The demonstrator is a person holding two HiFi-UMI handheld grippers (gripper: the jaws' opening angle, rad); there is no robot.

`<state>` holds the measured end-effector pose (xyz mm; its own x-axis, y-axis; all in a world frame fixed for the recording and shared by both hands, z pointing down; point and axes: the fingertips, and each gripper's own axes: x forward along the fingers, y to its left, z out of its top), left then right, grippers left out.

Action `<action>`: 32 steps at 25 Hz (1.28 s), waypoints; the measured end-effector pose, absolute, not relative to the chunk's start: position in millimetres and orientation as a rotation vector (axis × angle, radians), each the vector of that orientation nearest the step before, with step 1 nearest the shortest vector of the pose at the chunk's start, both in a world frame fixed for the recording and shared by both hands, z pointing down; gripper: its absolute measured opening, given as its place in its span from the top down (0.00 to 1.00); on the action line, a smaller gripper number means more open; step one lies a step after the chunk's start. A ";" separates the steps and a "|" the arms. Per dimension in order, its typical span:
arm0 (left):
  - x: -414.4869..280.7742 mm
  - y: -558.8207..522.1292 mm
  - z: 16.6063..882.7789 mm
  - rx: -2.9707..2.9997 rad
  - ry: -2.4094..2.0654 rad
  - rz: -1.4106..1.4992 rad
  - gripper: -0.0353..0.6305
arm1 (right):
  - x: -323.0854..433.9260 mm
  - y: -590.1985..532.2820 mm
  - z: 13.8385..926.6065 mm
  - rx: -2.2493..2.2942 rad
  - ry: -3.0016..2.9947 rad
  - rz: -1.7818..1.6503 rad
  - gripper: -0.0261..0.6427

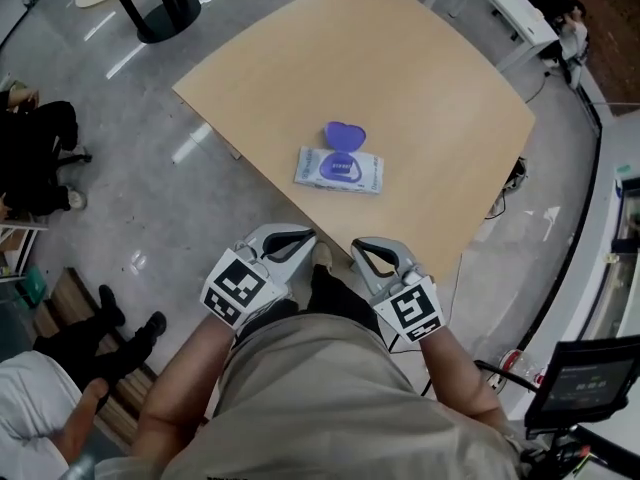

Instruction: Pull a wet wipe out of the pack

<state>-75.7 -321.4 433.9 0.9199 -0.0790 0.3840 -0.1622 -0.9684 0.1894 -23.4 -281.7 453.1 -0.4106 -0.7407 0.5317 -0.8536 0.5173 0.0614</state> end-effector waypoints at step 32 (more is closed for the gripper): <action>-16.7 -443.6 611.3 2.544 -0.464 0.904 0.94 | 91.3 -421.9 627.3 1.095 -2.141 0.499 0.89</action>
<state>-16.7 -443.6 611.3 0.7357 -0.1731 0.6549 -0.4314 -0.8650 0.2560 91.3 -421.9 627.3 -0.4218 -0.5606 0.7126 -0.8180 0.5743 -0.0324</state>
